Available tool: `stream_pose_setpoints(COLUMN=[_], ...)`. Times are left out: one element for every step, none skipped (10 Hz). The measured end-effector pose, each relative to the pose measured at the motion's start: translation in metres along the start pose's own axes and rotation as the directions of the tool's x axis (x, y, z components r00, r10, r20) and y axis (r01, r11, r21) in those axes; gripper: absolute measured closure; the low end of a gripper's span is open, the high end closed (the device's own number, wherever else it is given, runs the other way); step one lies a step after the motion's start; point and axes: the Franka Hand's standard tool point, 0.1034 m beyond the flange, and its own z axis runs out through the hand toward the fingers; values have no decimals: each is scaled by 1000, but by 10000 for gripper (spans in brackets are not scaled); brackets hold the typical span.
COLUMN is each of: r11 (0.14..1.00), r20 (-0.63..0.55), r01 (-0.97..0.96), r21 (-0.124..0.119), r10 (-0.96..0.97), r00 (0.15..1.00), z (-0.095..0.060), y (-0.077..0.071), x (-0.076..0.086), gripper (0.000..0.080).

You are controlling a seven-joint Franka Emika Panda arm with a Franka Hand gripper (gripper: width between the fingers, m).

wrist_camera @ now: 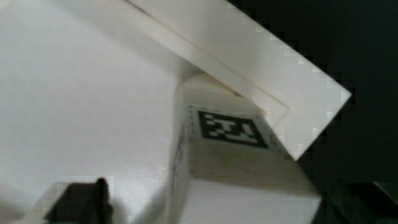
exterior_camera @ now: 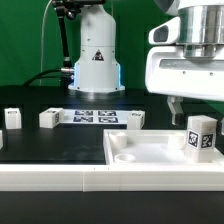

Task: Assemble one leg

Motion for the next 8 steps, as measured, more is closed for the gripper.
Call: stream_pose_setpoints(r11=[994, 982, 953, 923, 885, 848, 808, 781], r20=[3, 3, 2, 1, -1, -4, -5, -6], r01=[112, 191, 303, 384, 466, 530, 589, 624], r21=[0, 2, 3, 3, 3, 4, 5, 6], r10=[-112, -191, -303, -384, -466, -530, -589, -624], r00=[994, 982, 953, 923, 885, 848, 808, 781], z=[0, -1, -1, -1, 0, 0, 0, -1], y=[-2, -3, -2, -1, -1, -2, -3, -5], x=[-3, -3, -1, 1, 0, 0, -1, -2], gripper=[155, 155, 150, 150, 150, 150, 150, 150])
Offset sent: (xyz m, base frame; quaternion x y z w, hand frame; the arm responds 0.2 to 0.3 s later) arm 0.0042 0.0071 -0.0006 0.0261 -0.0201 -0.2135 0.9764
